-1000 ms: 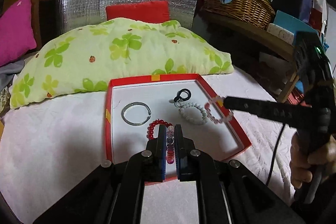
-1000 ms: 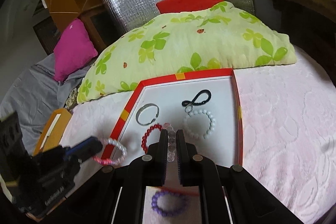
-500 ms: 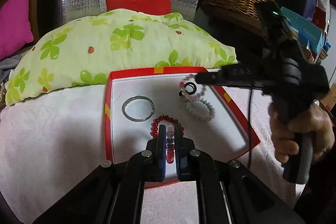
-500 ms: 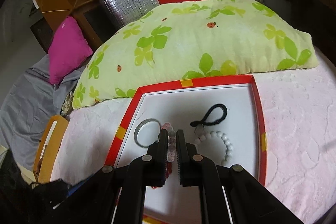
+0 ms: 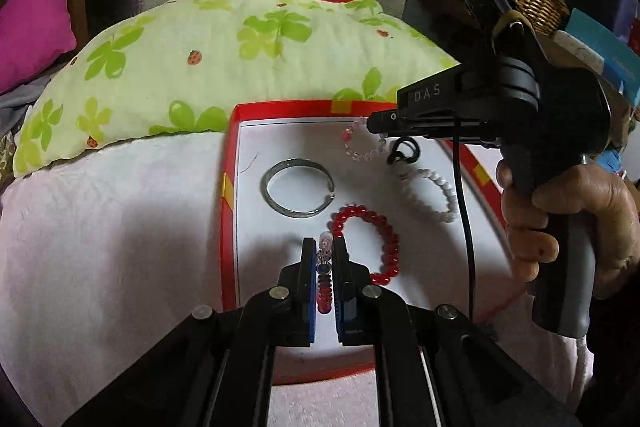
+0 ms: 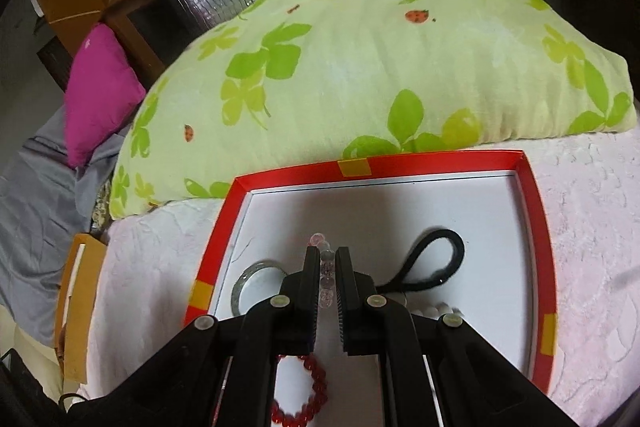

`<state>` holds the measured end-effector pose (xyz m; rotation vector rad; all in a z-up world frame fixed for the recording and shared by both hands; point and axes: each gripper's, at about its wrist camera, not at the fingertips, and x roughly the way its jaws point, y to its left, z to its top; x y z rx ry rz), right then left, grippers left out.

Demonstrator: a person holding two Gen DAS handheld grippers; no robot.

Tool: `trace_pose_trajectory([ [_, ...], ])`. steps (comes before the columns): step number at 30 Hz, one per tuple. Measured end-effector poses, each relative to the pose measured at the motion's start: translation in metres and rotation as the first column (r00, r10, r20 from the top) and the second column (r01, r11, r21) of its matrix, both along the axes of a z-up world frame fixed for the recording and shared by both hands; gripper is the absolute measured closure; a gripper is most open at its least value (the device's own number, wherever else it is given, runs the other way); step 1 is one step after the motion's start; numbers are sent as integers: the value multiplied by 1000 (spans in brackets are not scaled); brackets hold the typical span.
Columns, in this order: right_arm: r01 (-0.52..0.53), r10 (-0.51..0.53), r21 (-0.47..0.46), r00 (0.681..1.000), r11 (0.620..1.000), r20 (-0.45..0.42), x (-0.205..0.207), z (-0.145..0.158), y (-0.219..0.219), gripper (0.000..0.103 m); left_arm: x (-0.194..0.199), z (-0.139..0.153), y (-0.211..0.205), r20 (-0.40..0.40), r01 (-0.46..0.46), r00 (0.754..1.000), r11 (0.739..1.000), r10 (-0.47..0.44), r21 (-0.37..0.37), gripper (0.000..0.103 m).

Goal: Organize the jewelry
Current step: 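Lower both bracelets into the tray and open both tools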

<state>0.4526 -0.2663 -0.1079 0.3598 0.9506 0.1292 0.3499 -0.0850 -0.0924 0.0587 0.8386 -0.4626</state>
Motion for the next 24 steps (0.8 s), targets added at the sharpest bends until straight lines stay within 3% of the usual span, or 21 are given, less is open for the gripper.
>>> trace_pose_trajectory([
  [18, 31, -38, -77, 995, 997, -96, 25, -32, -5, 93, 16, -11, -11, 63, -81, 995, 980, 71, 181, 94],
  [20, 38, -44, -76, 995, 996, -86, 21, -27, -6, 88, 15, -9, -12, 73, -88, 994, 979, 75, 186, 87],
  [22, 35, -40, -65, 996, 997, -77, 15, -21, -9, 77, 14, -5, -11, 89, -102, 992, 977, 86, 185, 63],
  [24, 35, -39, -65, 997, 997, -63, 6, -11, -12, 73, 10, 0, -9, 123, -122, 987, 974, 99, 192, 58],
])
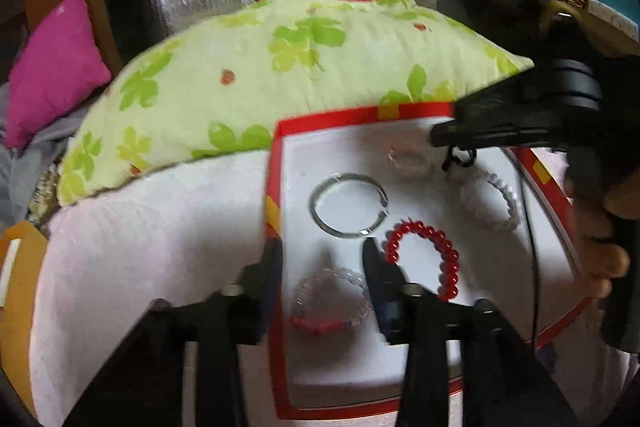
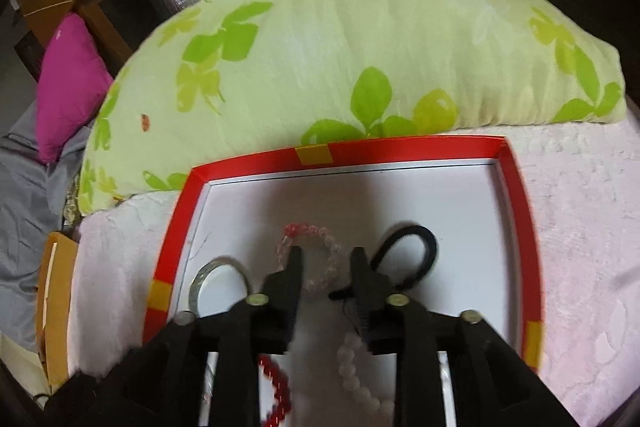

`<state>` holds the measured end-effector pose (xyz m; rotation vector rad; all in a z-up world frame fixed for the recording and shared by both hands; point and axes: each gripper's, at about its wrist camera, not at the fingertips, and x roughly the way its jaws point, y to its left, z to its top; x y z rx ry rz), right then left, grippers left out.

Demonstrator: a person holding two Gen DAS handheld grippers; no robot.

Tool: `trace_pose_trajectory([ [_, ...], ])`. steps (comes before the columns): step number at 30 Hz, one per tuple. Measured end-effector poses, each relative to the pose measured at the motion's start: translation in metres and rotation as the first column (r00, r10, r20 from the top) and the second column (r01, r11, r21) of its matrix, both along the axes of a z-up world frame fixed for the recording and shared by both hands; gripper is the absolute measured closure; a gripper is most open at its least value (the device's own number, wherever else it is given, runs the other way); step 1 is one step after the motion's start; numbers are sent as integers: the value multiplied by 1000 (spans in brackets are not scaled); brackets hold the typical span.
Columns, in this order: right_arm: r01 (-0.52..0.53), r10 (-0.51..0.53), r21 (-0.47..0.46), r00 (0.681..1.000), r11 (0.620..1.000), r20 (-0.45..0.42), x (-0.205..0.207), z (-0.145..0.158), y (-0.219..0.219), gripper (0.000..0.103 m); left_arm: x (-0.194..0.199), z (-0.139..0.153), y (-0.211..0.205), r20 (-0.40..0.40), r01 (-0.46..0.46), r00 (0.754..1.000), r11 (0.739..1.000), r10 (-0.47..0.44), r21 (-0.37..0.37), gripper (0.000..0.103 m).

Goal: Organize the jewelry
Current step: 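Lower both bracelets into the tray and open both tools, then withdraw both tools toward the dark bangle and purple bead bracelet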

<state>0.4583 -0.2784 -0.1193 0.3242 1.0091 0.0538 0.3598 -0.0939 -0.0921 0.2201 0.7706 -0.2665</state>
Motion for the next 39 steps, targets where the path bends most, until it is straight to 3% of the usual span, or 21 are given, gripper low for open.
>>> trace_pose_trajectory([
  [7, -19, 16, 18, 992, 1000, 122, -66, 40, -17, 73, -13, 13, 6, 37, -5, 999, 1000, 4, 30, 57],
  [11, -34, 35, -5, 991, 999, 133, -116, 51, -23, 73, -24, 15, 12, 19, -17, 1000, 999, 16, 30, 53],
  [22, -50, 49, 8, 994, 999, 96, -212, 37, -17, 73, -82, 23, 30, 30, -14, 999, 998, 12, 68, 51],
  [29, -32, 31, 22, 997, 999, 69, -250, 23, -18, 73, -120, 28, 40, 41, -18, 999, 998, 15, 68, 51],
  [39, -23, 23, 40, 1000, 999, 9, -280, 3, -19, 73, -173, 10, 69, -19, -28, 999, 998, 29, 58, 50],
])
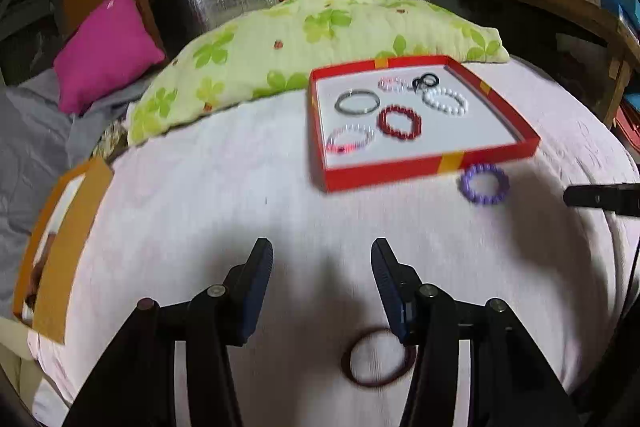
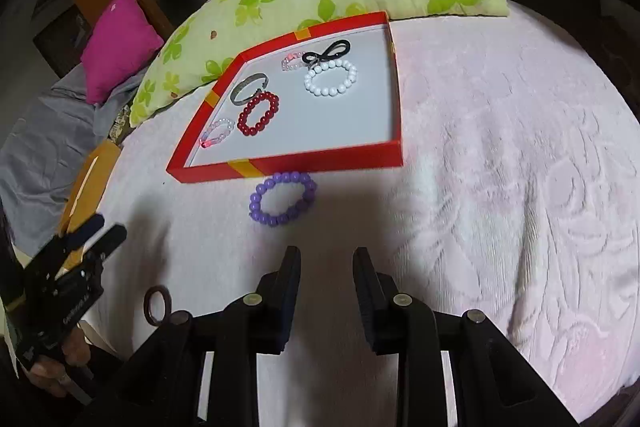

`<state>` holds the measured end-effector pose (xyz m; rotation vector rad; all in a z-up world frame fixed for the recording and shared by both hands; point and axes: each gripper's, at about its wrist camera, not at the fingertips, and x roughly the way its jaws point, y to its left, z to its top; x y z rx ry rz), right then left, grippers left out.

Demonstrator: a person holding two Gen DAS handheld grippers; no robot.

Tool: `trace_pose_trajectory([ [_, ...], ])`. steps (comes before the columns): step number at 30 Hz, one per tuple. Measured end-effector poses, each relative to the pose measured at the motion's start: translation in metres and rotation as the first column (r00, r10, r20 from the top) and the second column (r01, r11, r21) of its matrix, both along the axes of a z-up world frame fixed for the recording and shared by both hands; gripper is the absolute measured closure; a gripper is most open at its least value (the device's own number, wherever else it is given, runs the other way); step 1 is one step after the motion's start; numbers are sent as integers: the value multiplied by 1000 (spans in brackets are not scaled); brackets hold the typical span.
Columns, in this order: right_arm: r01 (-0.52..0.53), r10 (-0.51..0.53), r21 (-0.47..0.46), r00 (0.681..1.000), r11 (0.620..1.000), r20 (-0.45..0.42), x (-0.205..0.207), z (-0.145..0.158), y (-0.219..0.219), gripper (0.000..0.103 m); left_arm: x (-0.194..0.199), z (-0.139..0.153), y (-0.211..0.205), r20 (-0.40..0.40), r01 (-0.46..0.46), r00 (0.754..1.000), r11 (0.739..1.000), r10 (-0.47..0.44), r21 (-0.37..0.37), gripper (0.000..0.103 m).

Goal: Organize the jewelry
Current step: 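Withdraw both tools toward the dark bangle and purple bead bracelet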

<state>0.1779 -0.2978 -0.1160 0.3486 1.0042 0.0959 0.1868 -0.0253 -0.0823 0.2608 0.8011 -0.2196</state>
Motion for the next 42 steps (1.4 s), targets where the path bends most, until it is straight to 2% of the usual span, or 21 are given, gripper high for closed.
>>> trace_pose_trajectory([
  [6, -1, 1, 13, 1000, 1000, 4, -1, -2, 3, 73, -19, -12, 4, -32, 21, 999, 1000, -20, 4, 50],
  [10, -5, 5, 25, 1000, 1000, 2, 5, -4, 9, 73, -21, -15, 8, -56, 28, 998, 999, -29, -24, 49],
  [21, -10, 10, -1, 1000, 1000, 19, 9, -4, 17, 73, -33, -31, 17, -106, 46, 993, 999, -48, -20, 45],
  [28, -5, 5, -10, 1000, 1000, -1, 13, -10, 17, 73, -34, -35, 17, -139, 40, 989, 997, -48, -60, 43],
  [34, 9, -9, -9, 1000, 1000, -9, 23, -14, 18, 73, -34, -36, 14, -151, 44, 987, 997, -54, -65, 43],
  [42, 17, -18, -32, 1000, 999, -11, 47, -17, 26, 73, -41, -42, 12, -184, 60, 980, 994, -75, -88, 37],
])
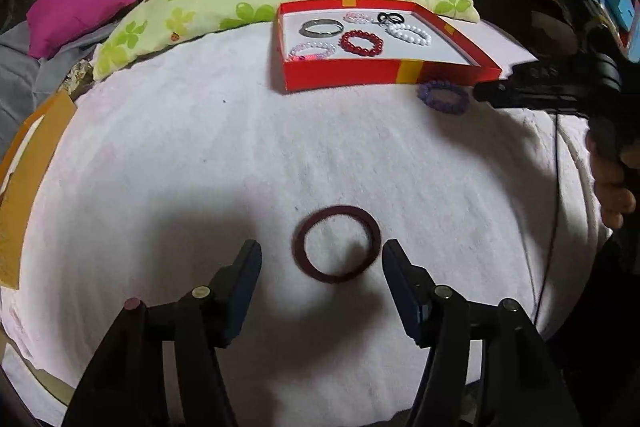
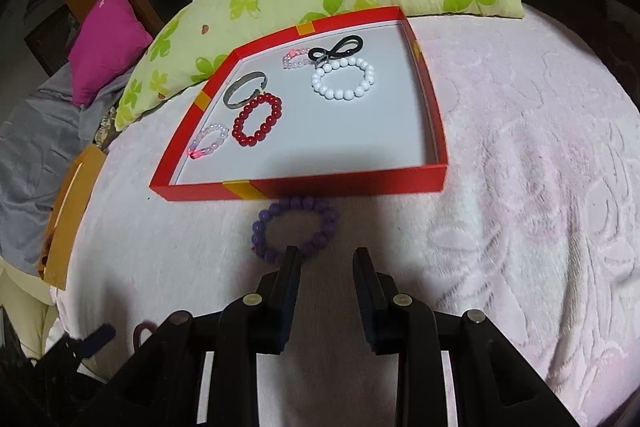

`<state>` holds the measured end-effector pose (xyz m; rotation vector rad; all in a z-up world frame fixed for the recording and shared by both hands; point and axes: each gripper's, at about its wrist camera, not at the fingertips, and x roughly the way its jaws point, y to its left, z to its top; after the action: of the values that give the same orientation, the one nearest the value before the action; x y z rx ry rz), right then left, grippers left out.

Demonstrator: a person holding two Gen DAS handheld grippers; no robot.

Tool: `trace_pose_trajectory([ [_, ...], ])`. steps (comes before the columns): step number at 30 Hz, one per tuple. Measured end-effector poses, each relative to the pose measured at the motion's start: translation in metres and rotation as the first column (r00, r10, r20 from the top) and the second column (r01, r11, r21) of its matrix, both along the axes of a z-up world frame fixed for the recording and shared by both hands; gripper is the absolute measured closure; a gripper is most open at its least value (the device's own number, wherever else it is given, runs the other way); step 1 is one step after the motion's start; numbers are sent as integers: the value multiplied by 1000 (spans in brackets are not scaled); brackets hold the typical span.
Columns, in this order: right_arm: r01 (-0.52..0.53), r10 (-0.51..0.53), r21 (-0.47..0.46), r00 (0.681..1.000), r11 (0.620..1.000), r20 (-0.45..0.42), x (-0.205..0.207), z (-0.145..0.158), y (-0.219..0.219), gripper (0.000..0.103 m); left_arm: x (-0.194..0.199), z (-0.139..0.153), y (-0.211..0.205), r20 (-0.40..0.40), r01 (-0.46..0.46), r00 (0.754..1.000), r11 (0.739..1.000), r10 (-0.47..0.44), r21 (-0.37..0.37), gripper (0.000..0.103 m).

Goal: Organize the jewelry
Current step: 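Withdraw both tools toward the dark bangle and purple bead bracelet, then grasp the dark red bangle with the left tool while the right tool grasps the purple bead bracelet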

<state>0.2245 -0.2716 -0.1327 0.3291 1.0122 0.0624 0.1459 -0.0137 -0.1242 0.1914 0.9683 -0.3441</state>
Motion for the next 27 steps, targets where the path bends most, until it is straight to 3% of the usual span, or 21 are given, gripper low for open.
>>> trace_pose_trajectory([
  [12, 33, -34, -69, 999, 997, -8, 26, -16, 9, 73, 4, -12, -3, -16, -19, 1000, 1000, 19, 23, 35],
  [14, 25, -26, -93, 1000, 995, -2, 27, -17, 12, 79, 9, -15, -3, -17, -34, 999, 999, 35, 26, 35],
  [16, 17, -17, -123, 1000, 992, 3, 26, -17, 14, 87, 13, -15, -3, -20, -35, 999, 999, 36, 13, 42],
  [19, 1, 0, -125, 1000, 992, 6, 22, -17, 13, 88, 17, -15, -9, -3, -17, 1000, 1000, 17, 19, 59],
  [27, -17, 15, -110, 1000, 994, -15, -2, -16, -1, 88, 45, -12, -18, -39, -32, 999, 997, 29, -72, 64],
])
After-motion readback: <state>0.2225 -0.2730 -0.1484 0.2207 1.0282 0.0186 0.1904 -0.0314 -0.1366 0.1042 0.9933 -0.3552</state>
